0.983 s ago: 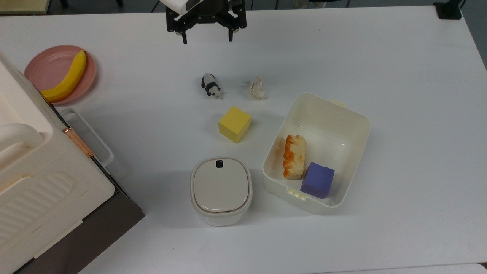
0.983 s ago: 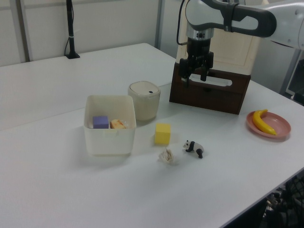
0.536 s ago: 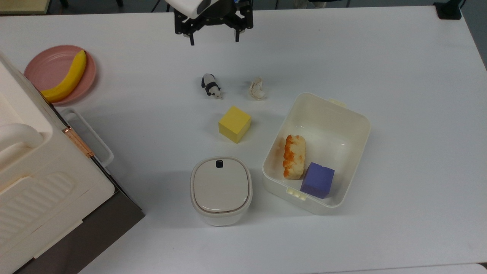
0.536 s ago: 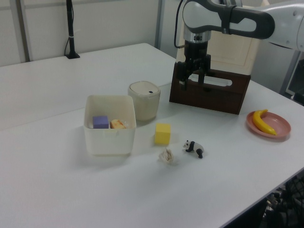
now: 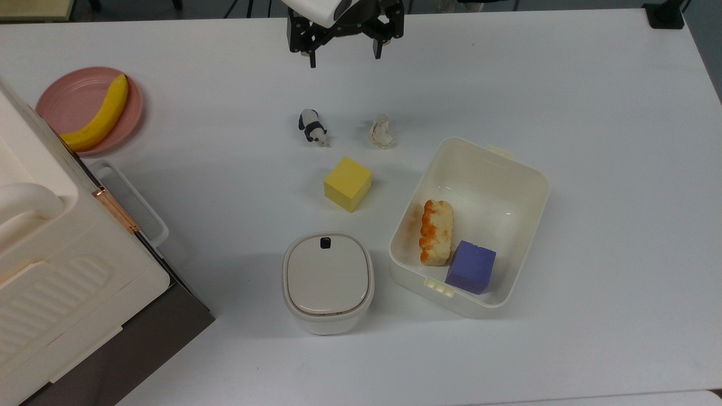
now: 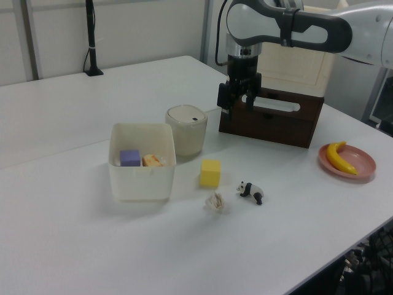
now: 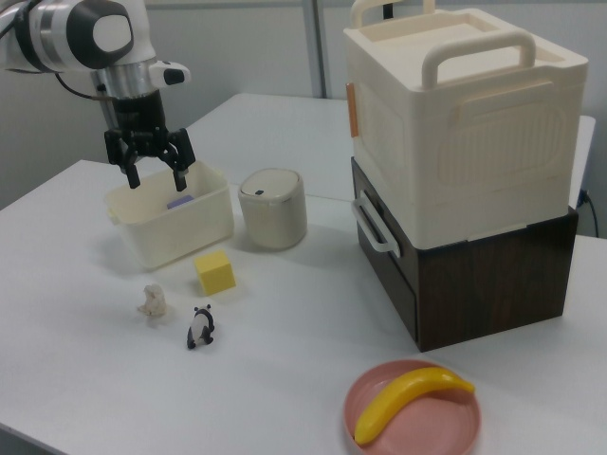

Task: Open the trash can
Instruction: 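Move the gripper toward the cream trash can lid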

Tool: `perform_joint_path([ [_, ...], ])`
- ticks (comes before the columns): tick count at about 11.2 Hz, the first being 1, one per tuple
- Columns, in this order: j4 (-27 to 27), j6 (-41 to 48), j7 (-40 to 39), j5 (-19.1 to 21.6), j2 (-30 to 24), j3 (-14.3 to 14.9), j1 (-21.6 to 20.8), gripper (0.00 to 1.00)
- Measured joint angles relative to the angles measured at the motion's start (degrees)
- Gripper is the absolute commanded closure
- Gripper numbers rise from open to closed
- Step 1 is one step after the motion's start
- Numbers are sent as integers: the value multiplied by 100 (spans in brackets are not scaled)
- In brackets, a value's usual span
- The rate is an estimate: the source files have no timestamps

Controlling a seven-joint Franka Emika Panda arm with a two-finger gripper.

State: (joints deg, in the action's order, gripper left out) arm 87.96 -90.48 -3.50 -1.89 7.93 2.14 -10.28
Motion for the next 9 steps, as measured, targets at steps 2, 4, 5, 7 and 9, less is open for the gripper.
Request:
perform_joint_path([
  [2,0,0,0,0,0,0,-3,0],
  [4,0,-2,0,0,0,1,-3,4],
  [5,0,-3,0,0,0,5,-2,19],
  [7,0,-79,0,0,2,19,2,69],
  [9,2,-417,-56,0,15,31,32,93],
])
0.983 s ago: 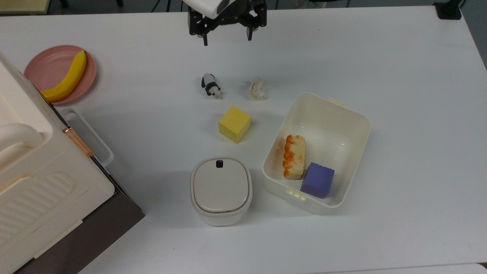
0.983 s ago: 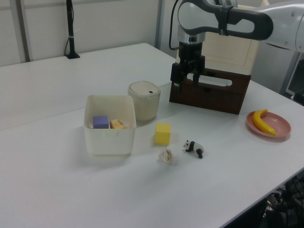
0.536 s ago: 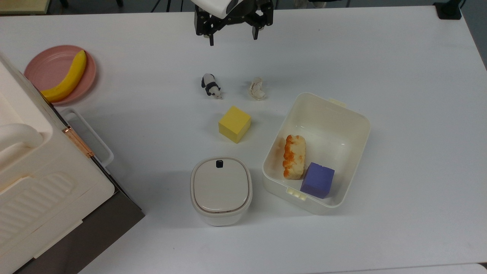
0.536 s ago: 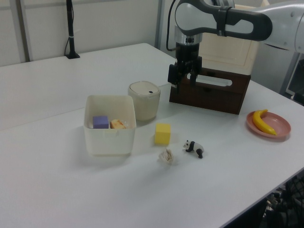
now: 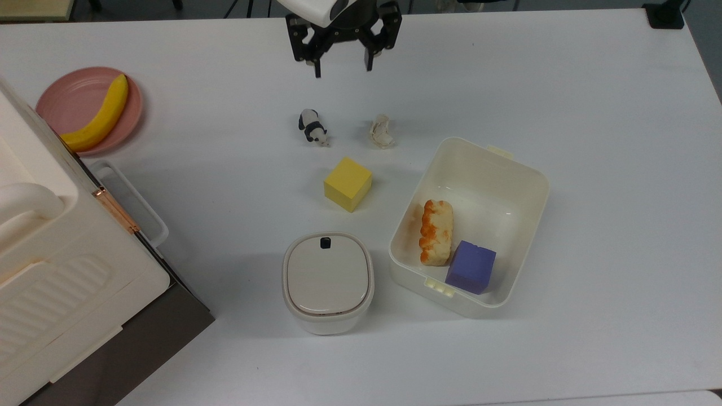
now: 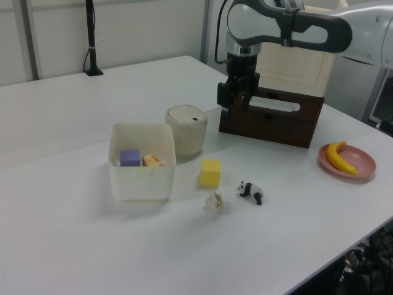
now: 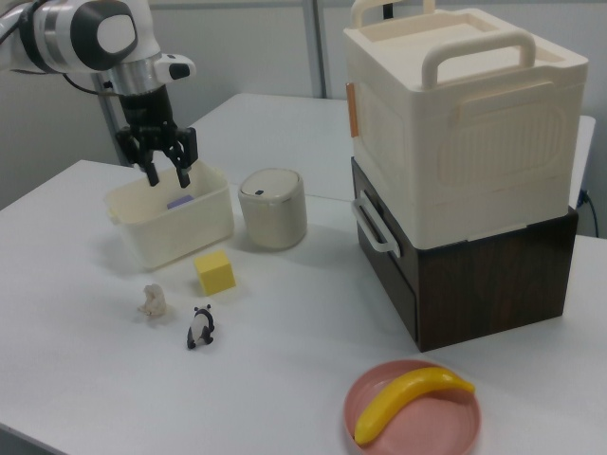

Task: Open the trash can
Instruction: 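Move the gripper toward the cream trash can lid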

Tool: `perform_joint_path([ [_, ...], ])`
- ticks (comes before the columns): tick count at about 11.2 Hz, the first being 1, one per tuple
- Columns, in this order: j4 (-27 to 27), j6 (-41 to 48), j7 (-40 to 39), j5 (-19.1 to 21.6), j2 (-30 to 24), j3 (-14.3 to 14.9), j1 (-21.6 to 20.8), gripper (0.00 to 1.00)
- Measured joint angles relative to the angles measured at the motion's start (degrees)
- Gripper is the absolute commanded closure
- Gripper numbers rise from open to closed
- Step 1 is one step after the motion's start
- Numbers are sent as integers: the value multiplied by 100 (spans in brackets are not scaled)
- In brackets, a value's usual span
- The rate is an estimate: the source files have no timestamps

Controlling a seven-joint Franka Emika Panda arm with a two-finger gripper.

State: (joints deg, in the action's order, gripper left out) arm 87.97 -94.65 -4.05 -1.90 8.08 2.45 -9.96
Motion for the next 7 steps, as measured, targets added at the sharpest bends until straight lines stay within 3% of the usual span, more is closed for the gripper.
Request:
perform_joint_path([
  [7,6,-2487,44,0,553,187,11,92],
])
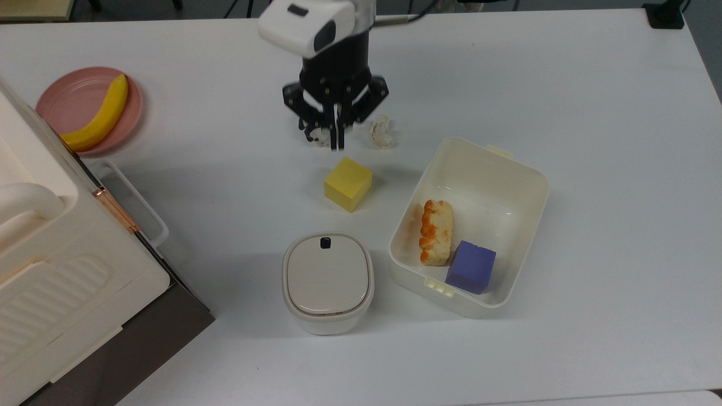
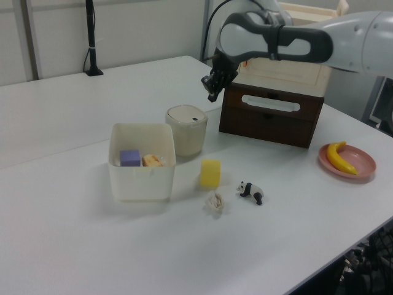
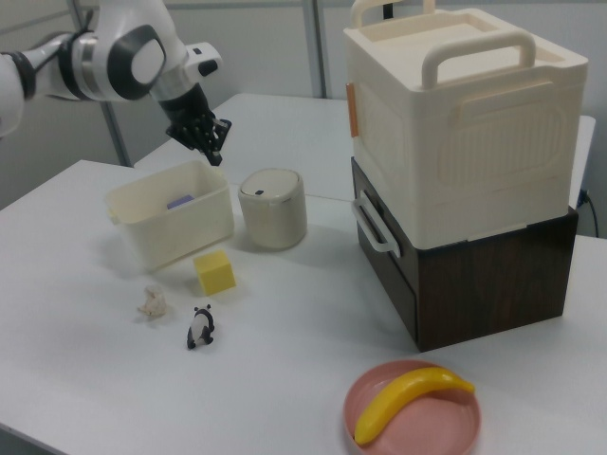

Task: Open the trash can
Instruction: 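Move the gripper toward the cream trash can lid, then lower onto the lid edge and lift it open with the gripper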

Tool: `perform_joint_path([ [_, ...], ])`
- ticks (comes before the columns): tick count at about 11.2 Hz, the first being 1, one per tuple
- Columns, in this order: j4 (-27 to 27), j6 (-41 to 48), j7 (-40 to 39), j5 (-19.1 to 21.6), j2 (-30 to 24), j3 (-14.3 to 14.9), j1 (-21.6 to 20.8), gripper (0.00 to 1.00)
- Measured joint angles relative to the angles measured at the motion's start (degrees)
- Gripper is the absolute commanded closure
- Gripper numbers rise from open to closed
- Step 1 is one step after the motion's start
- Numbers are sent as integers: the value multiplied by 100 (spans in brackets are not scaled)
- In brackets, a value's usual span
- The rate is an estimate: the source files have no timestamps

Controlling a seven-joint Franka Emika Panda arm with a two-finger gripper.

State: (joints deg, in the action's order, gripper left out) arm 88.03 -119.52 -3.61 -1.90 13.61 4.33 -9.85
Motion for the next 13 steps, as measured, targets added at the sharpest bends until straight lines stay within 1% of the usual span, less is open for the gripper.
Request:
perform_joint_path([
  [2,-79,-797,315,-18,478,34,0,91],
  [3,-148,-1207,552,-121,768,73,0,91],
  [5,-372,-1718,1117,-511,1308,115,1,90],
  [7,-516,-2024,1454,-756,1688,170,0,90],
  [9,-569,-2116,1473,-888,1777,186,-5,89],
  [11,-569,-2116,1499,-924,1780,186,-13,85],
  [13,-615,-2115,1611,-881,1667,189,-13,76],
])
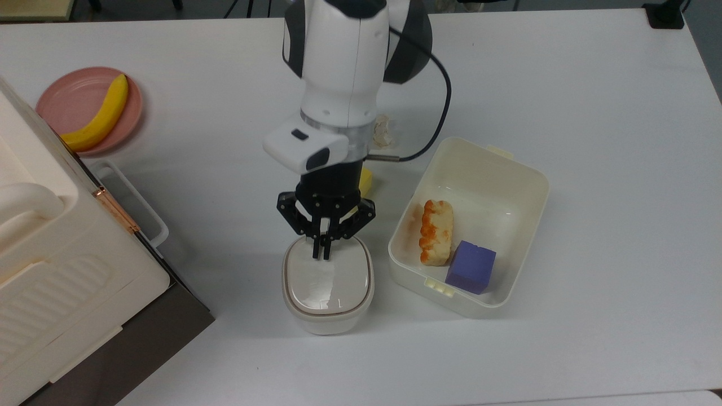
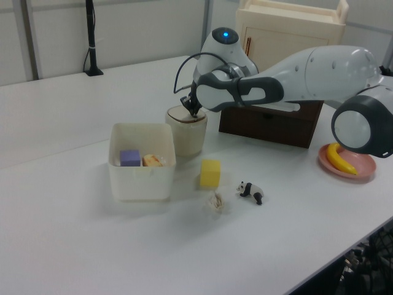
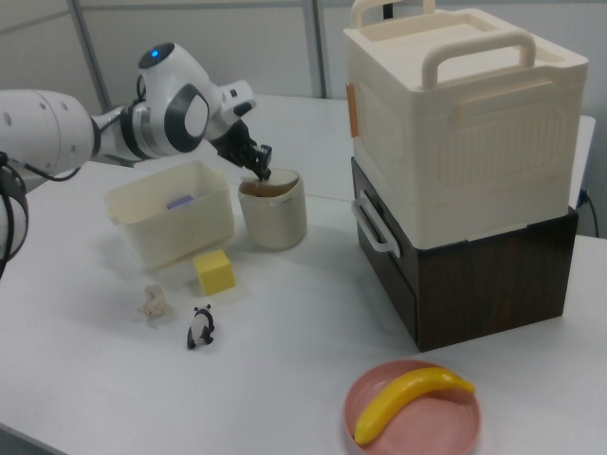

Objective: Open the trash can

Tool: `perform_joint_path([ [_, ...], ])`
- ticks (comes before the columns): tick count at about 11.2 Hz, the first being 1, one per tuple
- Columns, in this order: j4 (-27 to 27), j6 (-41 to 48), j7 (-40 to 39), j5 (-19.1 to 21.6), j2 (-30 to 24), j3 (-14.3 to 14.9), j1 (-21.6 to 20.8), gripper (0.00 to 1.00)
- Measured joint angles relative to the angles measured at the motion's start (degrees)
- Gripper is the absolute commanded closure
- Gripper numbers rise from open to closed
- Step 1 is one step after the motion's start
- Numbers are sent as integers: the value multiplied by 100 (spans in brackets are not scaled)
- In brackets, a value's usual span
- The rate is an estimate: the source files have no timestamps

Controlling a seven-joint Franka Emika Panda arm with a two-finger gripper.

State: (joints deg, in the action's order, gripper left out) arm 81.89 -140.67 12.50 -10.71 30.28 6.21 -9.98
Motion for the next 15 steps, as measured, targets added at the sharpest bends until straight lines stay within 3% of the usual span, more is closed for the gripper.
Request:
perform_joint_path([
  [3,270,715,9,245,-799,3,0,65],
  [4,478,1213,-118,322,-1130,3,-2,54],
  [6,692,2456,-814,726,-1610,10,-2,0],
  [9,737,3745,-1327,962,-2007,64,-1,0],
  [15,752,4473,-1349,964,-2257,70,-1,0],
])
